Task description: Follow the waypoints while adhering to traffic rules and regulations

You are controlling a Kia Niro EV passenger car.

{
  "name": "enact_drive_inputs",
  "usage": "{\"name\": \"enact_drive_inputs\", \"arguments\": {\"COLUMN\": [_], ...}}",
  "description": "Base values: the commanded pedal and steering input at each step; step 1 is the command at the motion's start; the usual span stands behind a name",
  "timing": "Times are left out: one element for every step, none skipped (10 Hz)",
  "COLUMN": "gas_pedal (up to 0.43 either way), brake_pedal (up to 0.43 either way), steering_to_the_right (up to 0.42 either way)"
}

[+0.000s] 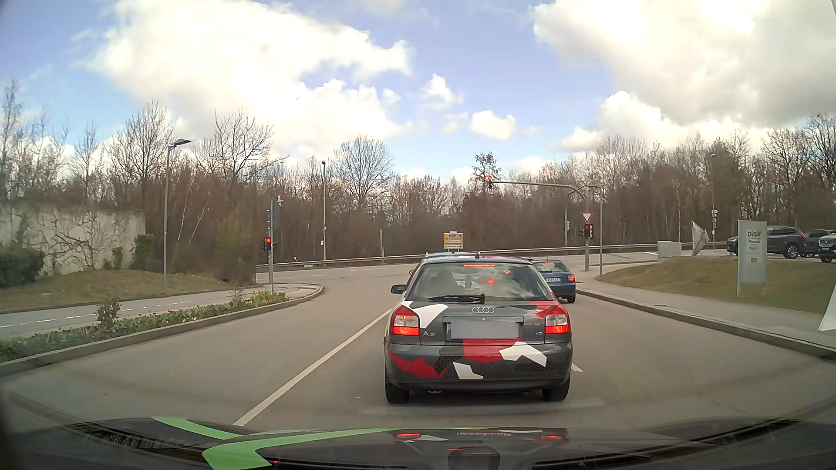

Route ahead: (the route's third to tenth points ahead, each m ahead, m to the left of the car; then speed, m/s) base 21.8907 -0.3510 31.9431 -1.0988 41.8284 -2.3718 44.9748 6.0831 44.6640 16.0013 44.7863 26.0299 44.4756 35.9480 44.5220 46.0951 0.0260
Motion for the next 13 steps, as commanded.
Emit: {"name": "enact_drive_inputs", "arguments": {"gas_pedal": [0.0,0.0,0.0,0.0,0.0,0.0,0.0,0.0,0.0,0.0,0.0,0.0,0.0], "brake_pedal": [0.305,0.305,0.305,0.305,0.305,0.305,0.305,0.305,0.299,0.305,0.305,0.305,0.299], "steering_to_the_right": [0.041,0.041,0.041,0.041,0.04,0.04,0.04,0.04,0.04,0.04,0.04,0.04,0.04]}}
